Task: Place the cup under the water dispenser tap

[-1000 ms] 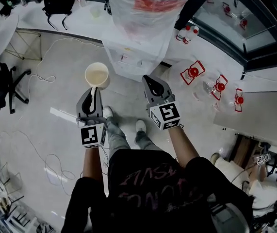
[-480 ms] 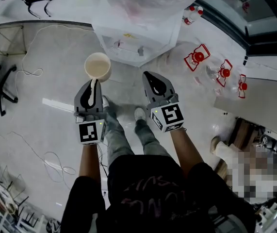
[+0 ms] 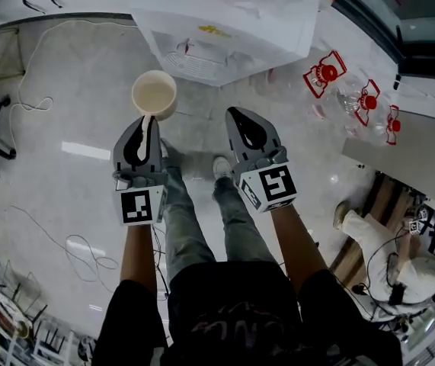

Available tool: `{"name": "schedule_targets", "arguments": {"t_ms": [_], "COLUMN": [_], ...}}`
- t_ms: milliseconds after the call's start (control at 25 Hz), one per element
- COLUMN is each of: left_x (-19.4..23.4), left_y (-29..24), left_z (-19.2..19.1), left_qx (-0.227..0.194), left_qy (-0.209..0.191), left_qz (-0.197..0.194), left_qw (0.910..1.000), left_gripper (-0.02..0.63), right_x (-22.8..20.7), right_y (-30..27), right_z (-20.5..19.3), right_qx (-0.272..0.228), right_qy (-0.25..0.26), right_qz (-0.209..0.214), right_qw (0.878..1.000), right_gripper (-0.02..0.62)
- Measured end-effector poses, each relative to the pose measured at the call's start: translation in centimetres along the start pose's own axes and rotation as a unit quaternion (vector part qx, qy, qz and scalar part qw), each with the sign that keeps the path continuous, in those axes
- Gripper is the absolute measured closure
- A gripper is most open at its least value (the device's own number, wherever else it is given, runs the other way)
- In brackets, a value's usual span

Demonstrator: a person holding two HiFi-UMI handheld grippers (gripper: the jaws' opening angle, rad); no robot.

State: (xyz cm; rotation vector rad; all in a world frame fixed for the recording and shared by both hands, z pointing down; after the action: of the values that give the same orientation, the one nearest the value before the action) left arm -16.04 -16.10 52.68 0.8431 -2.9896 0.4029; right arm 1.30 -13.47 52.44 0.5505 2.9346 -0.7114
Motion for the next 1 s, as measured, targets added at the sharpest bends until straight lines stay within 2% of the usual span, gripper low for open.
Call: {"name": "schedule_targets", "arguments": {"t_ms": [160,280,560,640,840,1000], "left_x": [0.4,0.1,0.0,0.1,-0.1,0.1], "left_y": [-1.4,-2.5,-5.6,-6.7,-9.5,-11.6], "left_z": [-3.1,-5.0,-9.2,-10.3,-13.5,-15.4], "left_qx": [0.012,-0.001,-0.019,-0.036,-0.044,-0.046], "left_qy": [-0.003,-0.004,0.003,-0.008,-0.032,-0.016], "left_qz": [-0.007,-0.017,-0.013,-0.015,-0.021,-0.017], "left_qw": [0.9999,0.9998,0.9997,0.9992,0.9983,0.9987], "left_gripper": [0.560,0.560,0.560,0.560,0.560,0.560], "right_x": [-0.4,-1.0,-2.9,-3.6,-5.3,-6.4], "right_y": [-1.3,-2.1,-4.8,-5.7,-7.7,-9.6], "right_z": [-2.8,-5.0,-9.1,-10.4,-13.5,-15.6], "right_qx": [0.009,0.008,-0.006,-0.009,-0.014,-0.013], "right_qy": [0.002,-0.003,0.002,0.004,0.003,0.010], "right_qz": [0.001,-0.004,0.004,0.007,0.005,0.010], "right_qw": [1.000,1.000,1.000,1.000,1.000,1.000], "right_gripper": [0.581,0.581,0.581,0.581,0.581,0.581]}}
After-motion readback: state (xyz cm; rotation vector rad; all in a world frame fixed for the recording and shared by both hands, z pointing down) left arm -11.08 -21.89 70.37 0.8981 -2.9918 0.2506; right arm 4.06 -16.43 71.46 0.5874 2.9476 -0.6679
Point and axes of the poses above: the fingertips, and each gripper's own axes: y backward along the fingers, x to its left, z out of its top, the point moved 3 cm from there along y, backward along the fingers, and after that the axes turned 1 degree about -y, right-handed, at the moved point
